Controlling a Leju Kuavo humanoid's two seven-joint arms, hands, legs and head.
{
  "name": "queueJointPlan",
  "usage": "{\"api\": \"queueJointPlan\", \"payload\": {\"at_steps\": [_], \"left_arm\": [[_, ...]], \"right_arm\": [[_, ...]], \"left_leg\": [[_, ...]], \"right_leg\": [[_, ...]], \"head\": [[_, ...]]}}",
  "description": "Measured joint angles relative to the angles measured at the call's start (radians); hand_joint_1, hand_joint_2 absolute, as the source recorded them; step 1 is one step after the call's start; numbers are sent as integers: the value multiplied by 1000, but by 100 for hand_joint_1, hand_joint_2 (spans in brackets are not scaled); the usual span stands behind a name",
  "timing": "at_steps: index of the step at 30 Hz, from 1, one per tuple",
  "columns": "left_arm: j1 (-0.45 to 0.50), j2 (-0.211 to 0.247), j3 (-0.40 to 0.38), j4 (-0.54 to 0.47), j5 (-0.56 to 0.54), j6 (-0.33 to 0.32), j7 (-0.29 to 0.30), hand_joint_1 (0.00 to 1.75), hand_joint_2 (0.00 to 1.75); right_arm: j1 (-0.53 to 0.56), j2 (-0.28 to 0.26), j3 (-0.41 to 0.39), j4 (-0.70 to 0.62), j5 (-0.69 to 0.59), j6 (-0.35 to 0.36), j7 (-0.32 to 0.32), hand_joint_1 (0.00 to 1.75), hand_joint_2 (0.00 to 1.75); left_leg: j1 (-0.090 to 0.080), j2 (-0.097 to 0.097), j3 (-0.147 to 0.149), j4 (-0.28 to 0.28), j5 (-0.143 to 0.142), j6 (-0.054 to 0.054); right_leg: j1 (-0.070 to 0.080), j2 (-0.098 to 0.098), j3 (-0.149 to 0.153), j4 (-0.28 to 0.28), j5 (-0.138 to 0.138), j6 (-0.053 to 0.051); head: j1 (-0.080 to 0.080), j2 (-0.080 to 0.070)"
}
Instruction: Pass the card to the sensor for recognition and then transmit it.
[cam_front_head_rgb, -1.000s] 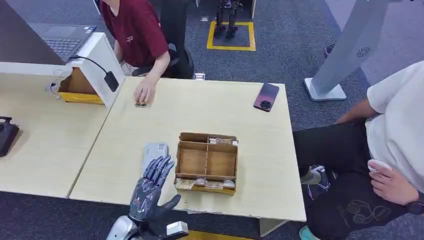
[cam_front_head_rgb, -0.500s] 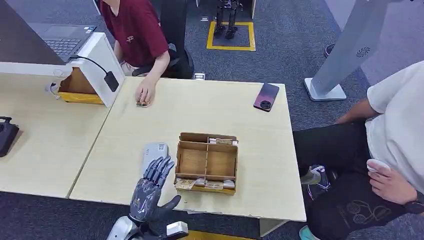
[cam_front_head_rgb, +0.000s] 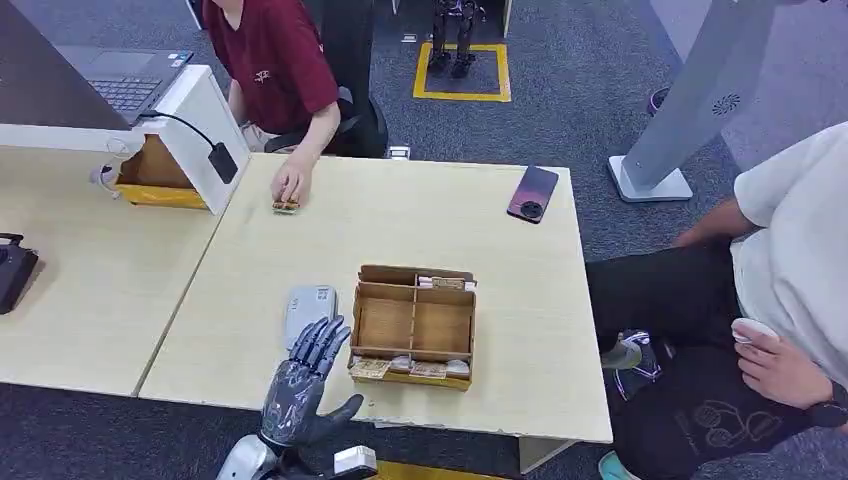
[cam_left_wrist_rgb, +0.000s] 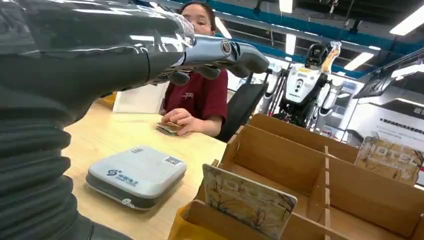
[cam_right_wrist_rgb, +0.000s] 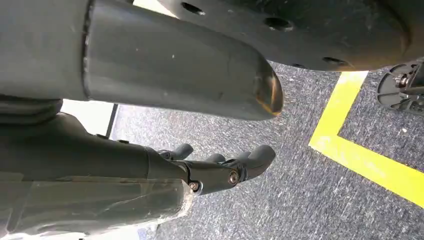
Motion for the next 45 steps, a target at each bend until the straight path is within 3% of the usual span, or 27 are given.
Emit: {"api": "queueJointPlan", "payload": {"at_steps": [11, 12, 23, 25, 26, 27, 45], "left_arm": [[-1, 0, 0, 19, -5, 0, 0, 5, 175], [-2, 0, 0, 25, 0, 0, 1, 175, 175], [-24, 4, -10, 108, 38, 0, 26, 175, 175], [-32, 4, -11, 114, 49, 5, 25, 157, 175], [-34, 5, -11, 116, 51, 6, 25, 131, 175], [-36, 5, -11, 118, 52, 6, 25, 171, 175], [-59, 19, -44, 162, 92, 10, 34, 175, 175]], "right_arm": [[-2, 1, 0, 0, 0, 2, 1, 0, 0], [-2, 1, 0, 0, 0, 2, 2, 0, 0], [-2, 1, 0, 0, -3, 3, 3, 0, 0], [-2, 1, 0, 0, -3, 3, 3, 0, 0], [-2, 1, 0, 0, -3, 3, 3, 0, 0], [-2, 1, 0, 0, -3, 2, 3, 0, 0], [-3, 1, 3, 0, -3, 2, 4, 0, 0]], "left_leg": [[0, 0, 0, 0, 0, 0], [0, 0, 0, 0, 0, 0], [0, 0, 0, 0, 0, 0], [0, 0, 0, 0, 0, 0], [0, 0, 0, 0, 0, 0], [0, 0, 0, 0, 0, 0], [0, 0, 0, 0, 0, 0]], "right_leg": [[0, 0, 0, 0, 0, 0], [0, 0, 0, 0, 0, 0], [0, 0, 0, 0, 0, 0], [0, 0, 0, 0, 0, 0], [0, 0, 0, 0, 0, 0], [0, 0, 0, 0, 0, 0], [0, 0, 0, 0, 0, 0]], "head": [[0, 0], [0, 0], [0, 0], [0, 0], [0, 0], [0, 0], [0, 0]]}}
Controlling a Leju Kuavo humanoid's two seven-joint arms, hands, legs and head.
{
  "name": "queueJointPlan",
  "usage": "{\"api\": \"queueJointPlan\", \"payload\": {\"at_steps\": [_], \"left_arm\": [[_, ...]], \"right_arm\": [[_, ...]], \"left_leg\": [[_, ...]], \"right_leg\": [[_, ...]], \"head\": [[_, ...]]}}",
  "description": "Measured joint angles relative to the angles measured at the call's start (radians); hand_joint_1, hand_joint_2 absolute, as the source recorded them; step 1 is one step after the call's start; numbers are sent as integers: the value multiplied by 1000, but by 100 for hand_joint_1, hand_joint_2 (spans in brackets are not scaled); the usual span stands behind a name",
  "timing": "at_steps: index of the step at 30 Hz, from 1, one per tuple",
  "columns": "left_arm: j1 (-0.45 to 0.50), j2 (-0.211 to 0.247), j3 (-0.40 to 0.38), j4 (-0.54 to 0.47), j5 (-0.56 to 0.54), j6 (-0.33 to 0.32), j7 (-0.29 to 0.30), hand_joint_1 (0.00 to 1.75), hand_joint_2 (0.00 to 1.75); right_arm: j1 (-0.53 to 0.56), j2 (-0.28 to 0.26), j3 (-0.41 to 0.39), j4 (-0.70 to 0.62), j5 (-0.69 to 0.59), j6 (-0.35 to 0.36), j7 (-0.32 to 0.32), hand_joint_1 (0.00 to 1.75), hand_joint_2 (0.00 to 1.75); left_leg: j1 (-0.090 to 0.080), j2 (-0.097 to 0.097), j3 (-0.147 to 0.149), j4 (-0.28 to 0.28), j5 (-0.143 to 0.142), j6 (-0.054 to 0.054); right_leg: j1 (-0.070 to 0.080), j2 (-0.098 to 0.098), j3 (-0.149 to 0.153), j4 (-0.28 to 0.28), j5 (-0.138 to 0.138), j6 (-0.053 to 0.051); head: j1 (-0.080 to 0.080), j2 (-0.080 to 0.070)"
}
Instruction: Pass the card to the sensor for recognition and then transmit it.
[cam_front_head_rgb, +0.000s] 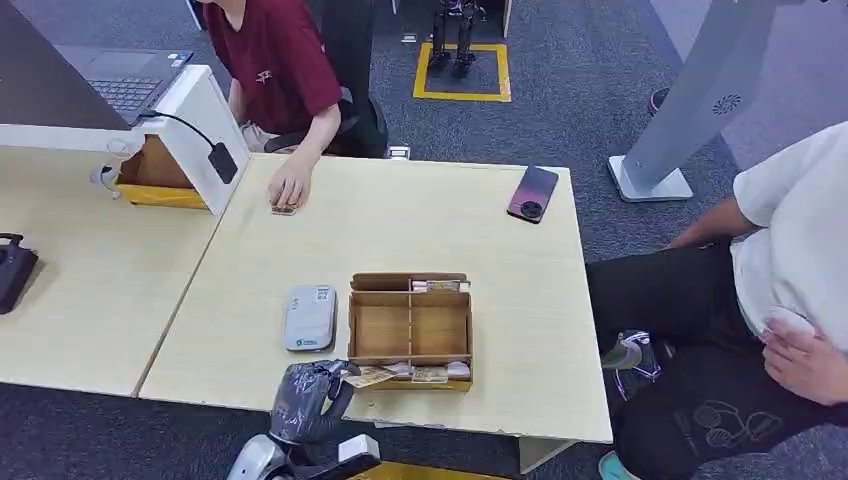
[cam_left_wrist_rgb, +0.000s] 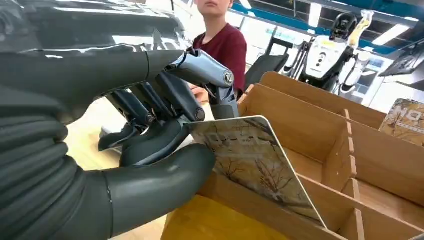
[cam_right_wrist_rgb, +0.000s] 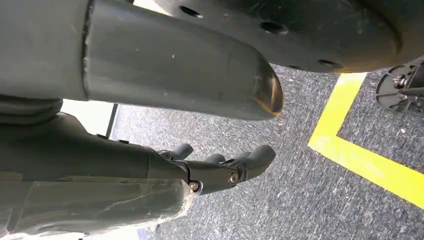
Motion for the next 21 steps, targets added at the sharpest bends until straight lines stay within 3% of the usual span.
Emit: {"api": "queueJointPlan", "payload": {"at_steps": [4, 8, 14, 21], "left_arm": [[-6, 5, -28, 6, 150, 0, -10, 175, 175], [-11, 45, -127, -56, 328, -15, 60, 175, 175], [-30, 104, -224, -204, 370, -63, 108, 175, 175], [-31, 130, -257, -261, 398, -86, 111, 175, 175]], "right_arm": [[0, 0, 0, 0, -3, -1, 3, 0, 0], [3, 0, 0, 0, -17, -4, -6, 0, 0], [8, 0, 0, 0, -24, -8, -13, 0, 0], [8, 0, 0, 0, -27, -7, -14, 0, 0]], "left_leg": [[0, 0, 0, 0, 0, 0], [0, 0, 0, 0, 0, 0], [0, 0, 0, 0, 0, 0], [0, 0, 0, 0, 0, 0]], "right_leg": [[0, 0, 0, 0, 0, 0], [0, 0, 0, 0, 0, 0], [0, 0, 0, 0, 0, 0], [0, 0, 0, 0, 0, 0]], "head": [[0, 0], [0, 0], [0, 0], [0, 0]]}}
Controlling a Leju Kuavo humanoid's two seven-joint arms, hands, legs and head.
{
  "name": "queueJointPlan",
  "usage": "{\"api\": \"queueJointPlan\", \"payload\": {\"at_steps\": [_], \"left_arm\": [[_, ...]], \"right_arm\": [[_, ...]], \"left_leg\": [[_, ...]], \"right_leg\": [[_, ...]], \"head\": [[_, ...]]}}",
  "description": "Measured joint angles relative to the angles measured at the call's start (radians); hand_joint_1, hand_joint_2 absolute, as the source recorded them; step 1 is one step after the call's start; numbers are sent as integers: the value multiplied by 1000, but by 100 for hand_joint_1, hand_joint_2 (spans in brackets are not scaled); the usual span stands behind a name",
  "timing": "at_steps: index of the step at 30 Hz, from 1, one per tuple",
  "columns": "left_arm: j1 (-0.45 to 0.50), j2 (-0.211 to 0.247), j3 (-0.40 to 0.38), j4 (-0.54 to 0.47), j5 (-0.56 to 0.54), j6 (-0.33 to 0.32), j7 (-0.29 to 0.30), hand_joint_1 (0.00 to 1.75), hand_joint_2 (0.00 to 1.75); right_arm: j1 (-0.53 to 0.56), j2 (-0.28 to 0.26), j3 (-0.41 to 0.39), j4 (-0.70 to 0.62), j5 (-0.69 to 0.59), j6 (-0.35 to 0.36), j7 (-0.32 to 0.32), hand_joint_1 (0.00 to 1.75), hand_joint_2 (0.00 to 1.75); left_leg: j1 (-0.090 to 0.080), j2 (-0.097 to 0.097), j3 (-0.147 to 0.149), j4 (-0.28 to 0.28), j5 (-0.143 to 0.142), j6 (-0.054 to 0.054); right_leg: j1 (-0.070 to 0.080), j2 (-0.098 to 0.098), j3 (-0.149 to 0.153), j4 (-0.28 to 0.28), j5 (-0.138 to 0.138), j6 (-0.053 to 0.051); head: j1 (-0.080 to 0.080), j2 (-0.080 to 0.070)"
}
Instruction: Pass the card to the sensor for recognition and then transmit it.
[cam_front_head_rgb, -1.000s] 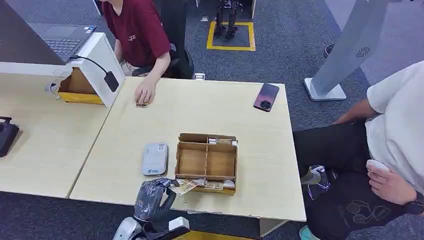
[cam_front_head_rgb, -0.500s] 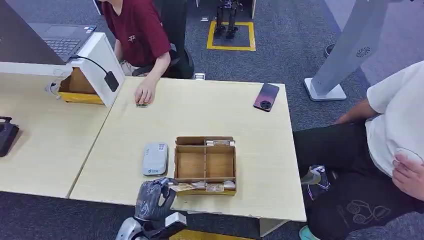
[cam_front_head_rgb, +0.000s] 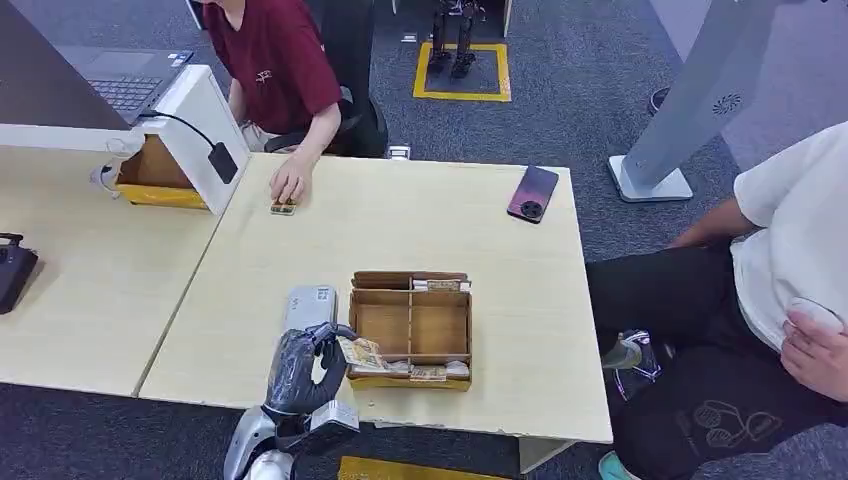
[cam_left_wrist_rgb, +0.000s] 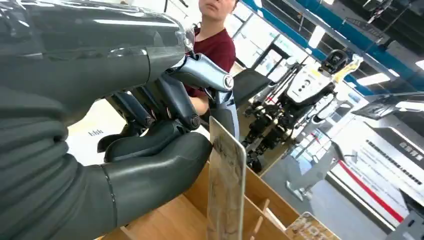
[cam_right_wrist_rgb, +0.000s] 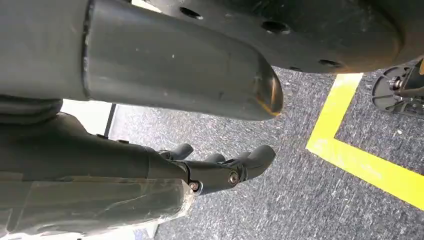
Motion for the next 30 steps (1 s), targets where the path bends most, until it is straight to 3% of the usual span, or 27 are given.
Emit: {"api": "queueJointPlan", "payload": {"at_steps": [13, 16, 20, 26, 30], "left_arm": [[-4, 9, -8, -20, 32, -17, 3, 175, 175], [-33, 8, 0, -15, -65, 20, 97, 175, 175], [-180, -8, 46, 100, -163, 52, 248, 175, 175], [-456, -26, 160, 338, -167, 71, 292, 175, 175], [-559, -26, 209, 445, -179, 74, 308, 175, 175]], "right_arm": [[1, 1, 0, 0, -4, -3, 0, 0, 0], [1, 2, 0, 0, 3, -3, 0, 0, 0], [-4, 8, 2, 0, 26, -2, 3, 0, 0], [-20, 12, 24, 0, 41, 6, 22, 0, 0], [-20, 12, 31, 0, 46, 7, 26, 0, 0]], "left_leg": [[0, 0, 0, 0, 0, 0], [0, 0, 0, 0, 0, 0], [0, -3, -1, 0, 3, 0], [0, -3, -1, 0, 7, -2], [0, -2, -1, 0, 7, -2]], "right_leg": [[0, 0, 0, 0, 0, 0], [0, 0, 0, 0, 0, 0], [0, -2, 0, 0, 2, 1], [0, -1, -1, 1, 6, 0], [0, -1, -1, 1, 6, 0]], "head": [[0, 0], [0, 0], [0, 0], [0, 0], [0, 0]]}}
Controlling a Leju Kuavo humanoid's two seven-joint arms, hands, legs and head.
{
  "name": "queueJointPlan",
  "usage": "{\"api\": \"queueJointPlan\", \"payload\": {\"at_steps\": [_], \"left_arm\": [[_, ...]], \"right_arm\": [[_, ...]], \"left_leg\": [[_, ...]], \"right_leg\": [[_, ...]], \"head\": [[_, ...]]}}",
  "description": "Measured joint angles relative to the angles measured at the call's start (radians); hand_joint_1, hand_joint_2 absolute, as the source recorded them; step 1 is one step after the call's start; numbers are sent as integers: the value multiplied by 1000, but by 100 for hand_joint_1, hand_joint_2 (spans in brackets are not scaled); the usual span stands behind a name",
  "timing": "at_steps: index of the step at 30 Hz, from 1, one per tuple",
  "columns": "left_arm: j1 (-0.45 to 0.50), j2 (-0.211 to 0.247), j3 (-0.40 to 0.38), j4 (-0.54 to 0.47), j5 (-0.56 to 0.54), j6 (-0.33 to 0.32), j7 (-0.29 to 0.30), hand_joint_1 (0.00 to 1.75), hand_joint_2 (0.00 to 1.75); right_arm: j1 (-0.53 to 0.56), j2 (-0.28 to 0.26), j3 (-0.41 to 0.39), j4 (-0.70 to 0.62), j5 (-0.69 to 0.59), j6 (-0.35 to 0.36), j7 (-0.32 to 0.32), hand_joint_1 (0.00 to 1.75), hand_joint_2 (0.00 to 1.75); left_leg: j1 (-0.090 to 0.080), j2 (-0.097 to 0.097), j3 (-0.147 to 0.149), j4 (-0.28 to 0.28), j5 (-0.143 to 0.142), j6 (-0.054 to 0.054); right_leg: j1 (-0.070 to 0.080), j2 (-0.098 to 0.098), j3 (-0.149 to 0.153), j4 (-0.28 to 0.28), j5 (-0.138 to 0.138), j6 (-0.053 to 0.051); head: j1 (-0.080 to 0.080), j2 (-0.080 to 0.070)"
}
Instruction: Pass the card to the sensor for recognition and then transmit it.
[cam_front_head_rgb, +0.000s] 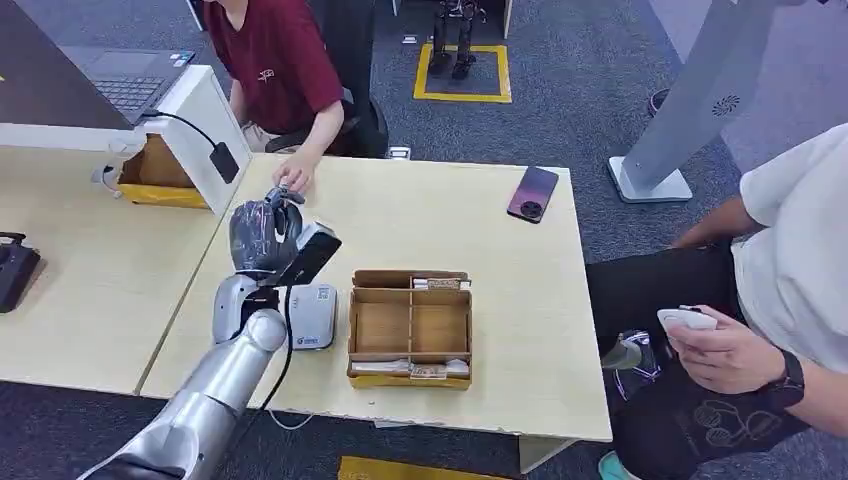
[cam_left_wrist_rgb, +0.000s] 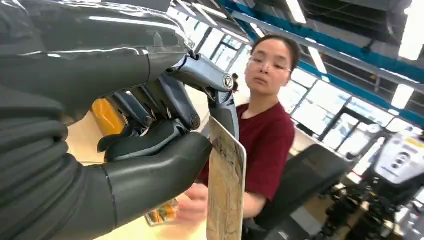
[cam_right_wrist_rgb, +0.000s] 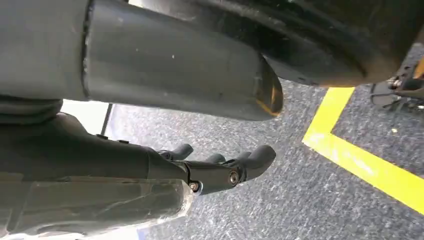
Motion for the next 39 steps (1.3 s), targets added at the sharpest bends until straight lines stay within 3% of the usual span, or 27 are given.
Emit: {"api": "queueJointPlan", "payload": {"at_steps": [11, 18, 26, 27, 29, 39], "left_arm": [[-110, 3, 81, 144, -79, 2, 42, 175, 175], [-141, 7, 164, 204, -93, 2, 23, 175, 175], [-143, 10, 196, 231, -98, 2, 5, 175, 175], [-143, 10, 198, 235, -98, 2, -1, 103, 175], [-143, 10, 200, 238, -112, 2, -2, 0, 175], [-140, 11, 253, 230, -266, 3, 39, 0, 175]], "right_arm": [[0, 0, 13, 0, 1, 0, 3, 0, 0], [-2, 0, 17, 0, 1, 0, 3, 0, 0], [-2, 0, 17, 0, 1, 0, 3, 0, 0], [-2, -1, 17, 0, 1, 0, 3, 0, 0], [-1, -1, 17, 0, 1, 0, 3, 0, 0], [0, -2, 17, 0, -3, 0, 5, 0, 0]], "left_leg": [[0, 0, -1, 0, 0, 0], [0, 0, -1, 0, 0, 0], [0, 0, -1, 0, 0, 0], [0, 0, -1, 0, 0, 0], [0, 0, -1, 0, 0, 0], [0, 0, -1, 0, 0, 0]], "right_leg": [[0, 0, -1, 0, 0, 0], [0, 0, -1, 0, 0, 0], [0, 0, -1, 0, 0, 0], [0, 0, -1, 0, 0, 0], [0, 0, -1, 0, 0, 0], [0, 0, -1, 0, 0, 0]], "head": [[0, 0], [0, 0], [0, 0], [0, 0], [0, 0], [0, 0]]}}
